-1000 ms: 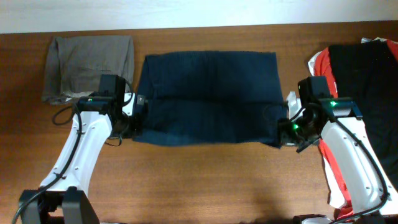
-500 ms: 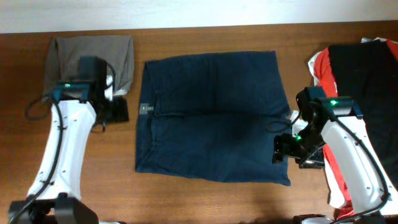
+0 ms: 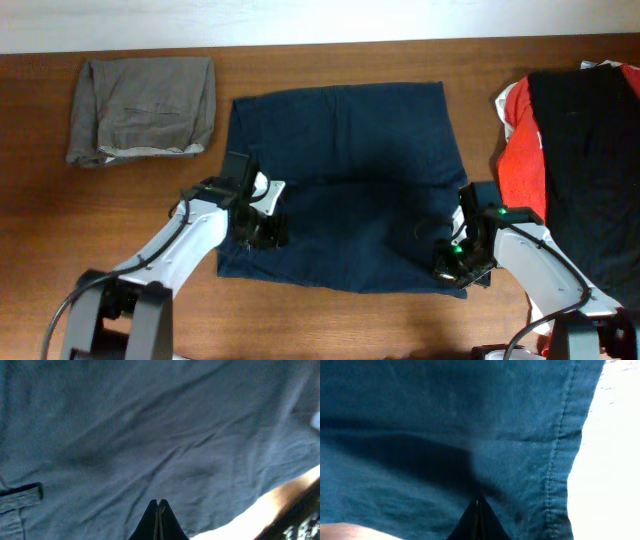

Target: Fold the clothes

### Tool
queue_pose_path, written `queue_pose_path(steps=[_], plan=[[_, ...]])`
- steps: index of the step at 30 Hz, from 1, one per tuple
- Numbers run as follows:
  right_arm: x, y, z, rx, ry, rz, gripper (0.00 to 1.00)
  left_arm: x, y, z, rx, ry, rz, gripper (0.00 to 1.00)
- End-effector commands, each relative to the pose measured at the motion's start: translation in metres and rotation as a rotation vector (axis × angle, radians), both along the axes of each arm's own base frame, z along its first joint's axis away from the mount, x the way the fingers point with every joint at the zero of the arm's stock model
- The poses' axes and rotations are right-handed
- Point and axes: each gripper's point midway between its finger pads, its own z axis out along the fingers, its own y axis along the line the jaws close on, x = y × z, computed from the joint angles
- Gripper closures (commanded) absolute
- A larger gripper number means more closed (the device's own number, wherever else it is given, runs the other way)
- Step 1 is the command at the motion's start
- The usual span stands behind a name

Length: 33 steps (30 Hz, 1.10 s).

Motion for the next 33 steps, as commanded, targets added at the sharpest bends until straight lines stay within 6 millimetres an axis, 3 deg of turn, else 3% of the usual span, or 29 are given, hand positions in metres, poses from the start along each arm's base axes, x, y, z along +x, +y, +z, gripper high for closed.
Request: queue_pose_path(steps=[1, 5, 6, 8, 15, 18, 20, 21, 23, 25, 29, 32, 33], plan=[[-0.016, 0.002, -0.006, 0.009, 0.051, -0.021, 0.95, -0.019, 0.009, -0.033, 0.068, 0.115, 0.009, 0.99], [-0.031, 0.003, -0.007, 0.016, 0.109, -0.023, 0.88, -0.046, 0.021, -0.06, 0.139, 0.283, 0.009, 0.99], [-0.032, 0.006, -0.006, 0.034, 0.113, -0.025, 0.86, -0.054, 0.033, -0.066, 0.21, 0.315, 0.01, 0.99], [-0.034, 0.006, -0.005, 0.035, 0.12, -0.026, 0.85, -0.063, 0.053, -0.068, 0.323, 0.347, 0.03, 0.99], [-0.034, 0.006, -0.006, 0.03, 0.121, -0.028, 0.84, -0.071, 0.06, -0.058, 0.327, 0.425, 0.07, 0.99], [-0.033, 0.006, -0.006, 0.032, 0.116, -0.028, 0.84, -0.048, 0.062, -0.023, 0.3, 0.358, 0.109, 0.99], [-0.022, 0.006, 0.002, 0.032, 0.09, -0.027, 0.84, -0.027, 0.057, 0.007, 0.266, 0.244, 0.121, 0.99], [-0.014, 0.006, 0.008, 0.033, 0.072, -0.027, 0.84, -0.012, 0.054, 0.034, 0.238, 0.153, 0.13, 0.99], [0.014, 0.007, 0.029, 0.036, -0.001, -0.026, 0.84, 0.012, 0.053, 0.073, 0.22, -0.005, 0.162, 0.99], [0.045, 0.008, 0.05, 0.039, -0.103, -0.024, 0.85, 0.035, 0.052, 0.086, 0.203, -0.127, 0.186, 0.99], [0.066, -0.002, 0.05, -0.018, -0.183, -0.005, 0.85, 0.048, 0.091, 0.045, 0.371, -0.057, 0.26, 0.95], [0.079, -0.024, 0.047, -0.15, -0.237, -0.012, 0.87, 0.058, 0.103, -0.001, 0.278, 0.071, 0.275, 0.93], [0.083, -0.028, 0.048, -0.172, -0.253, -0.015, 0.89, 0.062, 0.1, -0.007, 0.224, 0.082, 0.271, 0.94]])
